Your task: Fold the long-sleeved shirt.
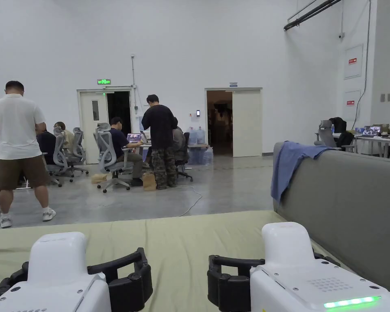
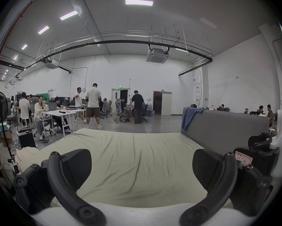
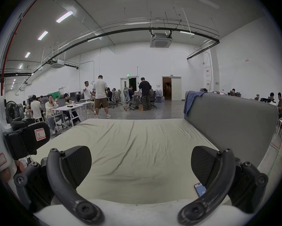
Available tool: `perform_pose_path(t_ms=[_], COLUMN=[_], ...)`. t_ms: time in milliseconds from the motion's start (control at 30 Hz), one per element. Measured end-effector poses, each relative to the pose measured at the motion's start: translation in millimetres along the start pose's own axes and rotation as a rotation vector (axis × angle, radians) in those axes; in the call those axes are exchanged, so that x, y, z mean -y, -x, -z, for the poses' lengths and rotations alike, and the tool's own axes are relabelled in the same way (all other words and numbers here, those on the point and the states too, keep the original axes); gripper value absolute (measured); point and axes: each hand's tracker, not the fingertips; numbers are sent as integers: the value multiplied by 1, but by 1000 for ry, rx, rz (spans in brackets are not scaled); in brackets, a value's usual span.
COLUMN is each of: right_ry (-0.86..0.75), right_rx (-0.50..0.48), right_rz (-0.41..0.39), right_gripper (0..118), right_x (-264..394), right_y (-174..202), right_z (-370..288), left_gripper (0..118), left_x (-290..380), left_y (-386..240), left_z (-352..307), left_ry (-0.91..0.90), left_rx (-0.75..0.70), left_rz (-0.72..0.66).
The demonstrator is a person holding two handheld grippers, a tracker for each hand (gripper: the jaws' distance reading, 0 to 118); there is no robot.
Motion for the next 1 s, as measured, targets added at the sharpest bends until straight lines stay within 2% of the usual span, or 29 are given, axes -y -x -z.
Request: perform_pose_path(t_ms=[300,533,1000], right_ry=[-8,-17,-23], right_rx=[4,-3,-14], right_rz=[44,15,12], right_gripper=[118,118,118], right_x=[-2,-2,-4], right_y=[-10,-6,-3], right_z=[-2,-6,-7], left_gripper=[118,118,118], left_x=[2,2,0], left_y=[-5,-7,-5], left_z=[2,3,2], left_ry=[10,14,10], left_rx=[14,19,15], left_rz=[8,10,12])
